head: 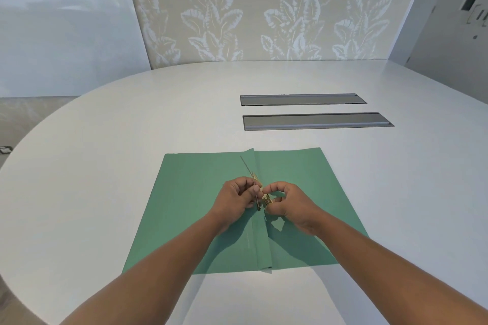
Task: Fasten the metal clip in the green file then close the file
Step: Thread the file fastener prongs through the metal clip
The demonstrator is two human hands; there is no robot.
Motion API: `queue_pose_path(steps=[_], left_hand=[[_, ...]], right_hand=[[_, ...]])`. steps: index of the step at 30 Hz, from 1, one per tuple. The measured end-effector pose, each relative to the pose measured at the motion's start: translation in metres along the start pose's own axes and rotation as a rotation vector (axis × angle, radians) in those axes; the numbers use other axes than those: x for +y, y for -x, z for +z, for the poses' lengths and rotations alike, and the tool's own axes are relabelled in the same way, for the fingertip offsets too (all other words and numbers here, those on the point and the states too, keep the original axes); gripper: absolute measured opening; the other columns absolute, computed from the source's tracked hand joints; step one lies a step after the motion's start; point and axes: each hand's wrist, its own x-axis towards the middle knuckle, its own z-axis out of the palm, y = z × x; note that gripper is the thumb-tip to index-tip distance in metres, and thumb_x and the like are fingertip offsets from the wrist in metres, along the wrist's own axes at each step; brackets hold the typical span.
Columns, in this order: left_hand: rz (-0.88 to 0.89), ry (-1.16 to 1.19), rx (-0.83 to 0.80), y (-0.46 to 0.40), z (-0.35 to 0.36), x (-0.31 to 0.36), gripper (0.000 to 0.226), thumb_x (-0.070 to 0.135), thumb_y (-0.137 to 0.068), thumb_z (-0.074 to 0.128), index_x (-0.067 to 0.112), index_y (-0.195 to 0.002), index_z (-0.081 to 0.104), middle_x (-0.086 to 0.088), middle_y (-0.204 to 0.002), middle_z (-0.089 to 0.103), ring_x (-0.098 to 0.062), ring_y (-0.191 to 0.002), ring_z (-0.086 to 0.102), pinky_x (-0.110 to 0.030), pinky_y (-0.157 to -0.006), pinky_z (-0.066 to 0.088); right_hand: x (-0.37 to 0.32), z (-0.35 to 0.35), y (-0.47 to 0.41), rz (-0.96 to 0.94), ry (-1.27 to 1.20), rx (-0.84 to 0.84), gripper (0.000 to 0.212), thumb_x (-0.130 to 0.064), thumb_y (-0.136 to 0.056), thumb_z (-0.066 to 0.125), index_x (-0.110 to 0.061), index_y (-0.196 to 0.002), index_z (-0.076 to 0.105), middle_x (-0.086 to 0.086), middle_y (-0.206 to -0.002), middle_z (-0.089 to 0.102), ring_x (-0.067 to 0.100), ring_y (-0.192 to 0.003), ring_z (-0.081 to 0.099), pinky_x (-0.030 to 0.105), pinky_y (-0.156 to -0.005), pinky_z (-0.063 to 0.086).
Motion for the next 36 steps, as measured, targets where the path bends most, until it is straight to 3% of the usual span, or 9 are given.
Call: queue_pose_path(steps=[4,6,8,13,17,20,23,29,36], left_hand=[[0.016,-0.001,0.067,-0.001,0.006,-0.005,0.013,0.01,-0.102,0.057,0.005,-0.1,0.068,-0.008,-0.08,0.073,-0.018,-0.072,0.064,-0.023,-0.063,0.052],[0.034,-0.009,0.082,-0.001,0.007,-0.007,0.013,0.01,-0.103,0.056,0.004,-0.099,0.068,-0.007,-0.079,0.072,-0.017,-0.07,0.063,-0.023,-0.062,0.052],[0.05,-0.006,0.083,-0.001,0.007,-0.008,0.013,0.009,-0.103,0.055,0.004,-0.098,0.066,-0.007,-0.078,0.072,-0.017,-0.068,0.063,-0.024,-0.061,0.052],[0.079,-0.032,0.117,0.0,0.008,-0.012,0.008,0.008,-0.102,0.056,0.009,-0.099,0.063,-0.006,-0.075,0.072,-0.013,-0.062,0.062,-0.022,-0.058,0.051],[0.122,-0.13,0.111,0.0,0.008,-0.016,0.01,0.011,-0.102,0.055,0.014,-0.096,0.062,-0.005,-0.077,0.073,-0.015,-0.067,0.065,-0.029,-0.069,0.055],[0.164,-0.195,0.117,0.001,0.01,-0.019,0.015,0.013,-0.102,0.054,0.019,-0.091,0.061,-0.003,-0.075,0.072,-0.019,-0.067,0.065,-0.038,-0.074,0.056],[0.208,-0.26,0.131,0.003,0.012,-0.021,0.02,0.016,-0.102,0.054,0.026,-0.087,0.061,0.001,-0.072,0.069,-0.025,-0.069,0.064,-0.039,-0.073,0.055],[0.272,-0.334,0.123,0.003,0.012,-0.024,0.02,0.025,-0.101,0.053,0.028,-0.087,0.067,0.005,-0.073,0.067,-0.018,-0.071,0.062,-0.025,-0.07,0.049],[0.294,-0.37,0.121,0.002,0.013,-0.025,0.023,0.042,-0.098,0.048,0.03,-0.094,0.067,0.005,-0.074,0.067,-0.017,-0.071,0.062,-0.035,-0.07,0.051]], right_hand=[[-0.003,-0.002,-0.001,-0.098,-0.053,0.05,0.027,-0.002,-0.078,0.079,-0.016,-0.101,0.077,-0.001,-0.11,0.066,0.019,-0.08,0.066,0.029,-0.076,0.054],[-0.008,-0.002,-0.002,-0.146,-0.051,0.069,0.021,-0.006,-0.077,0.08,-0.018,-0.095,0.079,-0.012,-0.13,0.061,0.01,-0.081,0.069,0.024,-0.078,0.054],[-0.012,-0.003,-0.003,-0.181,-0.06,0.076,0.019,-0.007,-0.076,0.08,-0.016,-0.093,0.08,-0.011,-0.135,0.06,0.007,-0.079,0.069,0.024,-0.077,0.054],[-0.021,-0.002,-0.004,-0.24,-0.131,0.079,0.012,-0.008,-0.076,0.084,-0.015,-0.087,0.082,-0.002,-0.127,0.069,0.013,-0.091,0.076,0.022,-0.079,0.057],[-0.024,0.001,-0.006,-0.256,-0.166,0.08,0.016,0.001,-0.08,0.08,-0.011,-0.091,0.08,0.001,-0.122,0.074,0.017,-0.1,0.076,0.021,-0.082,0.059],[-0.027,0.003,-0.009,-0.248,-0.137,0.164,0.015,-0.002,-0.082,0.079,-0.013,-0.093,0.08,0.004,-0.101,0.08,0.018,-0.086,0.074,0.029,-0.083,0.058],[-0.029,0.003,-0.011,-0.251,-0.165,0.224,0.012,-0.004,-0.084,0.076,-0.012,-0.093,0.079,0.006,-0.081,0.075,0.017,-0.074,0.067,0.039,-0.084,0.058],[-0.03,0.009,-0.007,-0.259,-0.229,0.276,0.008,-0.003,-0.09,0.071,-0.006,-0.097,0.076,0.009,-0.081,0.073,0.021,-0.075,0.065,0.043,-0.087,0.06],[-0.026,0.011,-0.002,-0.249,-0.184,0.285,0.009,-0.003,-0.091,0.07,-0.01,-0.093,0.077,0.007,-0.079,0.072,0.019,-0.072,0.064,0.036,-0.08,0.06]])
